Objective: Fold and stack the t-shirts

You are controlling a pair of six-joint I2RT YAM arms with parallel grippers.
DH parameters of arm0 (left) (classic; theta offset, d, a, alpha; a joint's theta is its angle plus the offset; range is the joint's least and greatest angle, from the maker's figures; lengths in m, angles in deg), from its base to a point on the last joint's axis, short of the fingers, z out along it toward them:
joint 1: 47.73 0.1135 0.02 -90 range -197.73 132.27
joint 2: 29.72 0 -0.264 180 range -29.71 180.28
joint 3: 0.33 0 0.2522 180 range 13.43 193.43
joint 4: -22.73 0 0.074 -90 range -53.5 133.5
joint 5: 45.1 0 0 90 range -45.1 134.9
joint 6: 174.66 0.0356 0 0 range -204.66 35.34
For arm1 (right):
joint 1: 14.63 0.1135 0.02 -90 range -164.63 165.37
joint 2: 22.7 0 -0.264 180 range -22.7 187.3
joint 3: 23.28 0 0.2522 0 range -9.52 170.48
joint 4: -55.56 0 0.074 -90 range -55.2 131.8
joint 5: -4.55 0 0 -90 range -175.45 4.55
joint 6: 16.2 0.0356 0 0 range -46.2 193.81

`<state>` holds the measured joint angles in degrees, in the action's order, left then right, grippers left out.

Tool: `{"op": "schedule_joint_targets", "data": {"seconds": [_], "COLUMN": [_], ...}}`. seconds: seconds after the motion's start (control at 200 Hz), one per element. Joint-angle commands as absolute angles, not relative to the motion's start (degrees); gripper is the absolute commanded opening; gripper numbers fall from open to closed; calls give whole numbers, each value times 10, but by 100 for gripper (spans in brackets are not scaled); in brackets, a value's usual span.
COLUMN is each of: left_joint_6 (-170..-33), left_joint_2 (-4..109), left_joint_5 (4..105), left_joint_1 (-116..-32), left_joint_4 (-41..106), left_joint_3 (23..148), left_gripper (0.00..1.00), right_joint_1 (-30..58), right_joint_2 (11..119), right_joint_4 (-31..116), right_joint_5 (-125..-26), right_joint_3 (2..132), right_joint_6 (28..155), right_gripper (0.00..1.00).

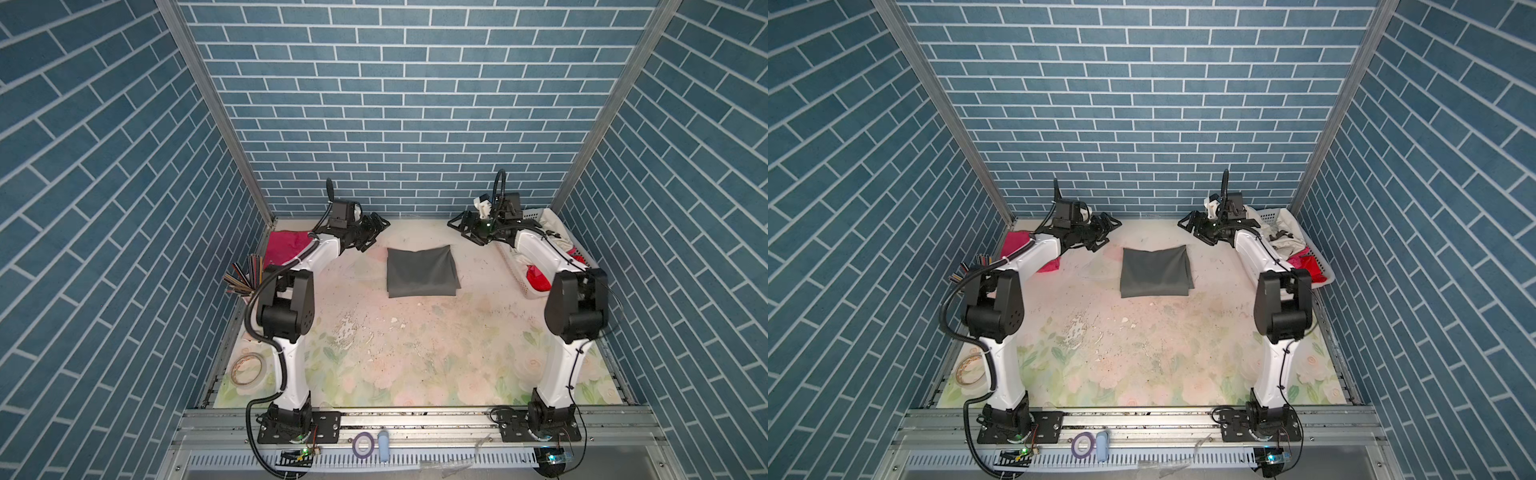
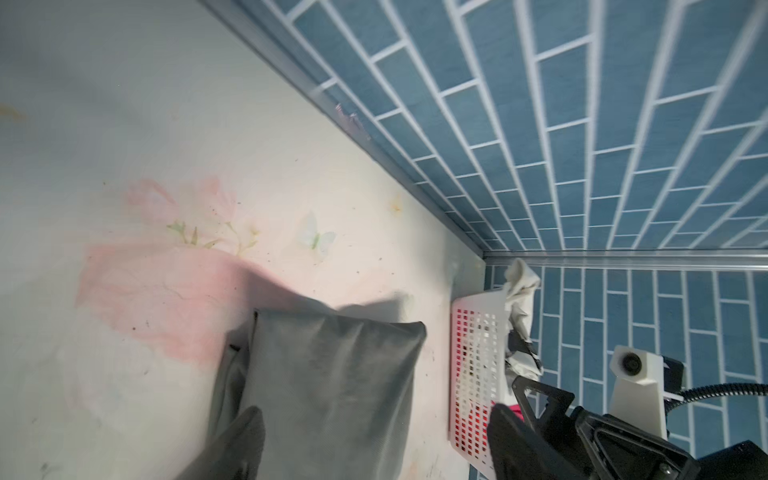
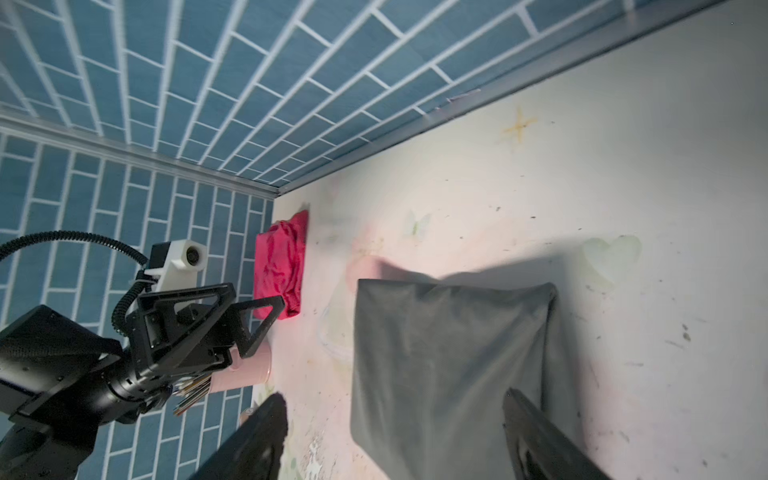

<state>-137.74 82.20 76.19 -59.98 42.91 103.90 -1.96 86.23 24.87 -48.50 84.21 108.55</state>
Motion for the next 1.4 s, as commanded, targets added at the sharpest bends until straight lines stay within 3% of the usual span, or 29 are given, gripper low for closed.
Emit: {"op": "schedule_joint_targets", "data": {"seconds": [0.0,0.09,0.44,0.785,0.975,1.1,1.225,1.395], "left_joint_6": [-1408,-1491,-1551,-1554,-1532,-1530,-1516,-1515], "left_joint_2": [732,698,751,822,827,822,811,814], "left_joint_5": [788,814,799,800,793,799,790,790], "left_joint_1": [-606,-633,-695,-692,-682,-680,-681,-682], "left_joint_4": [324,176,15,-16,10,8,34,40], "left_joint_3": [935,825,700,643,624,622,636,644], "left_gripper": [86,86,86,86,86,86,86,86], "right_joint_1": [0,18,62,26,10,12,19,39], "right_joint_2": [775,736,793,827,796,769,776,793], "right_joint_4": [281,349,500,513,436,379,352,369], "right_joint_5": [-483,-486,-481,-494,-536,-587,-612,-625], "right_joint_3": [759,665,530,449,455,480,493,488], "right_joint_6": [1096,1128,1201,1166,1102,1058,1036,1033], "right_gripper": [87,88,90,90,90,81,61,46]}}
